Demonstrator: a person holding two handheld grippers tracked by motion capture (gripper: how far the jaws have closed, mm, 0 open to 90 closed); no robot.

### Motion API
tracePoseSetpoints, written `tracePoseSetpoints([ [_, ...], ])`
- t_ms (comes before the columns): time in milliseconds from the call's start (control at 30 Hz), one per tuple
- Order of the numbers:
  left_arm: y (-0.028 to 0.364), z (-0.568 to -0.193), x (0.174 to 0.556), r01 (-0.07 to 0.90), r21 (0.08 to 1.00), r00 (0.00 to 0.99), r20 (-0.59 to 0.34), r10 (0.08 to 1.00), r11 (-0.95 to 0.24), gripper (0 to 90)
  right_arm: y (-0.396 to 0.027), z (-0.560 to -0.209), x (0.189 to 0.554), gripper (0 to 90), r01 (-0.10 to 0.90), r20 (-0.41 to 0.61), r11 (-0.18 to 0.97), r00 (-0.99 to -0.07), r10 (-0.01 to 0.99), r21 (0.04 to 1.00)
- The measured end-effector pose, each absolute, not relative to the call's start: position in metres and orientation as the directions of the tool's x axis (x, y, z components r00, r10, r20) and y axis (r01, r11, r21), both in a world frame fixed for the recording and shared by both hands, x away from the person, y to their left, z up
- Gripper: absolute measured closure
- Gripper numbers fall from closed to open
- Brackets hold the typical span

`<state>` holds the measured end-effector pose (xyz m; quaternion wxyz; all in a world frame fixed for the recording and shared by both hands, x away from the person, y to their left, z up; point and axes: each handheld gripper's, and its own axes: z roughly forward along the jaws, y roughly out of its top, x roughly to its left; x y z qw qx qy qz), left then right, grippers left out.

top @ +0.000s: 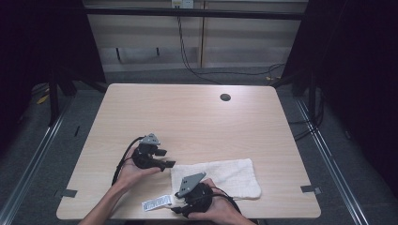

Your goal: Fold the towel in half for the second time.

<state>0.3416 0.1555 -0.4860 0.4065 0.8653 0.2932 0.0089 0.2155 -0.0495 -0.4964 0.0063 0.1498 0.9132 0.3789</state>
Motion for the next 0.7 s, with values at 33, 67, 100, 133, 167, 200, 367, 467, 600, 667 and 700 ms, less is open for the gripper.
tracePoseSetpoints([
  [33, 0.156, -0.486, 0.342, 0.503, 0.706, 0.826, -0.221, 0.519, -0.499, 35.4, -0.049, -0.497, 0.213, 52.4, 0.25, 0.072, 0.673, -0.957, 0.28, 0.696],
  [67, 0.156, -0.486, 0.342, 0.508, 0.704, 0.823, -0.226, 0.521, -0.497, 35.4, -0.047, -0.497, 0.209, 54.2, 0.217, 0.022, 0.687, -0.96, 0.28, 0.694],
  [100, 0.157, -0.487, 0.342, 0.509, 0.704, 0.823, -0.23, 0.519, -0.495, 35.4, -0.046, -0.497, 0.207, 54.4, 0.223, 0.017, 0.685, -0.956, 0.294, 0.693],
  [133, 0.157, -0.487, 0.342, 0.508, 0.703, 0.824, -0.228, 0.519, -0.498, 35.4, -0.046, -0.497, 0.206, 55.4, 0.225, 0.016, 0.683, -0.954, 0.298, 0.695],
  [167, 0.157, -0.486, 0.342, 0.509, 0.702, 0.823, -0.228, 0.52, -0.498, 35.4, -0.047, -0.497, 0.206, 59.0, 0.235, 0.02, 0.682, -0.951, 0.307, 0.693],
  [200, 0.158, -0.486, 0.342, 0.509, 0.703, 0.823, -0.229, 0.519, -0.497, 35.5, -0.047, -0.497, 0.208, 65.1, 0.244, 0.021, 0.678, -0.948, 0.319, 0.694],
  [367, 0.155, -0.489, 0.339, 0.484, 0.698, 0.847, -0.224, 0.482, -0.527, 50.1, -0.049, -0.497, 0.212, 76.4, 0.254, 0.023, 0.671, -0.943, 0.333, 0.696],
  [467, 0.15, -0.492, 0.337, 0.477, 0.686, 0.859, -0.231, 0.457, -0.55, 53.3, -0.049, -0.497, 0.214, 81.8, 0.26, 0.027, 0.665, -0.94, 0.339, 0.7],
  [600, 0.144, -0.493, 0.333, 0.46, 0.681, 0.87, -0.218, 0.442, -0.57, 56.1, -0.05, -0.497, 0.214, 82.5, 0.277, 0.041, 0.657, -0.936, 0.351, 0.701],
  [667, 0.142, -0.493, 0.331, 0.453, 0.677, 0.874, -0.206, 0.441, -0.58, 57.5, -0.051, -0.498, 0.215, 82.6, 0.284, 0.052, 0.653, -0.935, 0.351, 0.702],
  [700, 0.14, -0.494, 0.33, 0.451, 0.673, 0.873, -0.198, 0.445, -0.586, 58.6, -0.051, -0.498, 0.216, 82.7, 0.286, 0.057, 0.65, -0.935, 0.35, 0.704],
])
